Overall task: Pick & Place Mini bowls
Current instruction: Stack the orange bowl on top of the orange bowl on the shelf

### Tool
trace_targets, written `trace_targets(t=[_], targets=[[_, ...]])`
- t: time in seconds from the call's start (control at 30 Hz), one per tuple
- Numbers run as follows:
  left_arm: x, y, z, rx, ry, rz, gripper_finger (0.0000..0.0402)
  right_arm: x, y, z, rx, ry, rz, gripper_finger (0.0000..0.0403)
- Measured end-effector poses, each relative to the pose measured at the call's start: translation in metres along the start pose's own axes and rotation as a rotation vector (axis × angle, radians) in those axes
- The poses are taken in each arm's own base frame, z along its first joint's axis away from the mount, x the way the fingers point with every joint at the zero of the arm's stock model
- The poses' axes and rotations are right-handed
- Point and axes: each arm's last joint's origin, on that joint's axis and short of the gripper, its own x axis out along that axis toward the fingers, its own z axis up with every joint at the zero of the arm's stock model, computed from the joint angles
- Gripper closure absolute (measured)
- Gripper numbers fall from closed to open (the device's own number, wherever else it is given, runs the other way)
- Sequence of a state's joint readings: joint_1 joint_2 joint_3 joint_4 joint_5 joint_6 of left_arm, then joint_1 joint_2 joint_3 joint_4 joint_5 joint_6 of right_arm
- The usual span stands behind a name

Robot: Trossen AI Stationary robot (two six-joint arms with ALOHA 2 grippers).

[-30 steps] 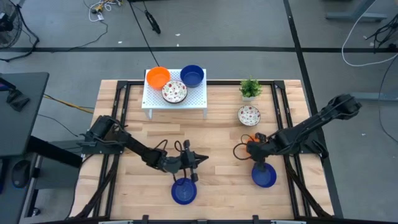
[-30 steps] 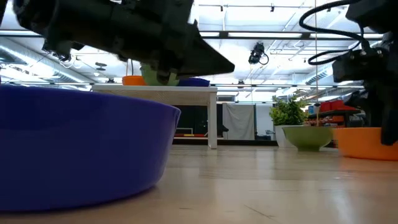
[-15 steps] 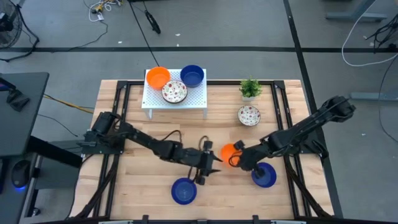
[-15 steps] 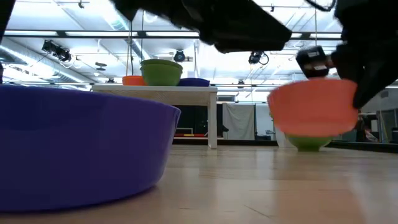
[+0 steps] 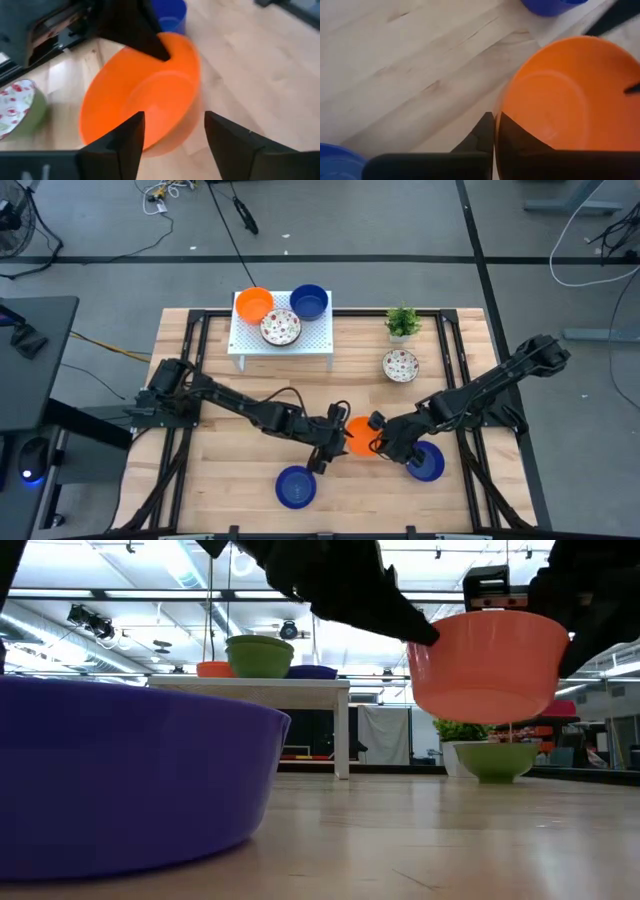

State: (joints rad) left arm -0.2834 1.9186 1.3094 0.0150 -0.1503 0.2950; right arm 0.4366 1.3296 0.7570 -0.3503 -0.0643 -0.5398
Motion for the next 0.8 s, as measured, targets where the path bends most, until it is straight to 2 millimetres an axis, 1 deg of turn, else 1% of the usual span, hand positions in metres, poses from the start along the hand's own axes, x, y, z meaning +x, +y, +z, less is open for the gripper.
trace_targets(t=[0.13, 0.27, 0.4, 0.63, 0.8], targets=[[0.0032, 0.0001, -0.003, 0.054, 0.021, 0.022, 0.0217, 0.0002, -0.0007, 0.0012, -0.004, -0.013, -0.006, 0.0394], [0.0081, 0.0006, -0.007, 0.067, 0.023, -0.006, 0.0239, 0.0004, -0.0008, 0.0023, -0.024, -0.028, -0.001, 0.0394], [0.0082, 0.0023, -0.0084, 0.067, 0.019, -0.045, 0.0265, 0.0003, -0.0029, 0.0028, -0.033, -0.042, -0.008, 0.0394], [0.0084, 0.001, -0.01, 0.071, 0.016, -0.097, 0.0335, 0.0001, -0.0065, 0.0021, -0.039, -0.053, -0.02, 0.0392], [0.0087, -0.001, -0.0106, 0.081, 0.001, -0.154, 0.0387, -0.0001, -0.0079, 0.003, -0.047, -0.06, -0.038, 0.0373]])
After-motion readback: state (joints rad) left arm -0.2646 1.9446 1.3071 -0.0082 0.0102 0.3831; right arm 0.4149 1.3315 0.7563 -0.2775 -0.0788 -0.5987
